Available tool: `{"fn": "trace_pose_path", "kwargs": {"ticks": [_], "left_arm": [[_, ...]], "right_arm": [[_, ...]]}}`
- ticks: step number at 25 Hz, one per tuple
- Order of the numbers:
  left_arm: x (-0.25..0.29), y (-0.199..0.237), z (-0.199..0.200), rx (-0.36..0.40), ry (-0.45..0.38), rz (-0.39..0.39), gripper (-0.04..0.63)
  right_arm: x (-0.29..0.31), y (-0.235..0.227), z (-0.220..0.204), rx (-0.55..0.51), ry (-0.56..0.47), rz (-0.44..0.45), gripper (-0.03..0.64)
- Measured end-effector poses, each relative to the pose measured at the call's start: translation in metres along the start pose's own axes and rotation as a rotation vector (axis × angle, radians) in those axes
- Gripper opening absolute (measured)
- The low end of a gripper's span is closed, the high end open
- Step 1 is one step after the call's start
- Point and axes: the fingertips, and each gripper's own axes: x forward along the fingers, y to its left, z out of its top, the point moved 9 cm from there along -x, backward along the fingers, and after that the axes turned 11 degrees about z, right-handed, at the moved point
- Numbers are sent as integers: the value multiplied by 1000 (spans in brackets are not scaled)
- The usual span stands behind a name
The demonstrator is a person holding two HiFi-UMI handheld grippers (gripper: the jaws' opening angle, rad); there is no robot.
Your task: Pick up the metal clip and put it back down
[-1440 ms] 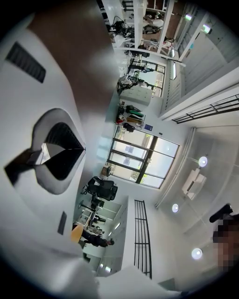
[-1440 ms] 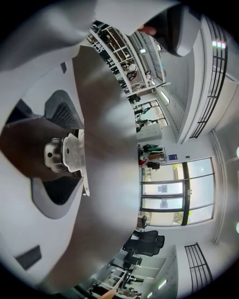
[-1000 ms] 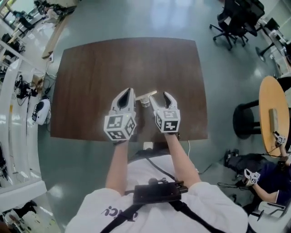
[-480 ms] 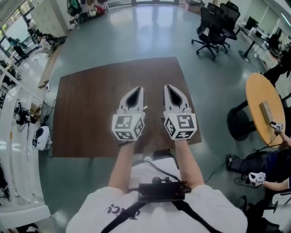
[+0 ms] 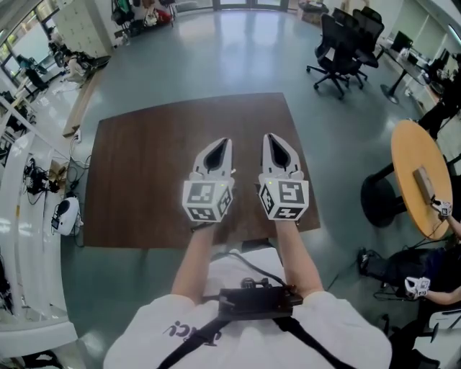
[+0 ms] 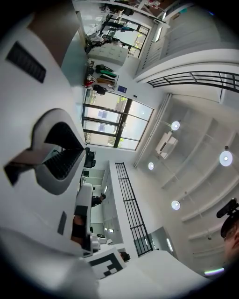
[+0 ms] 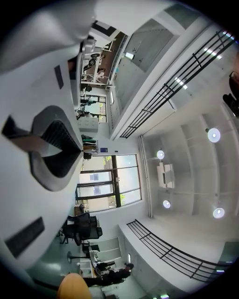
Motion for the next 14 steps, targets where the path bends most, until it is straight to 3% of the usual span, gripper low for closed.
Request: {"fn": "trace_pose_path", "kwargs": {"ticks": [6, 14], "left_arm": [[1, -3, -14, 20, 8, 34, 12], [11, 8, -39, -16, 66, 65, 12]], "right_arm": [[3, -10, -12, -29, 54, -36, 6], [15, 6, -48, -56, 171, 4, 6]]}}
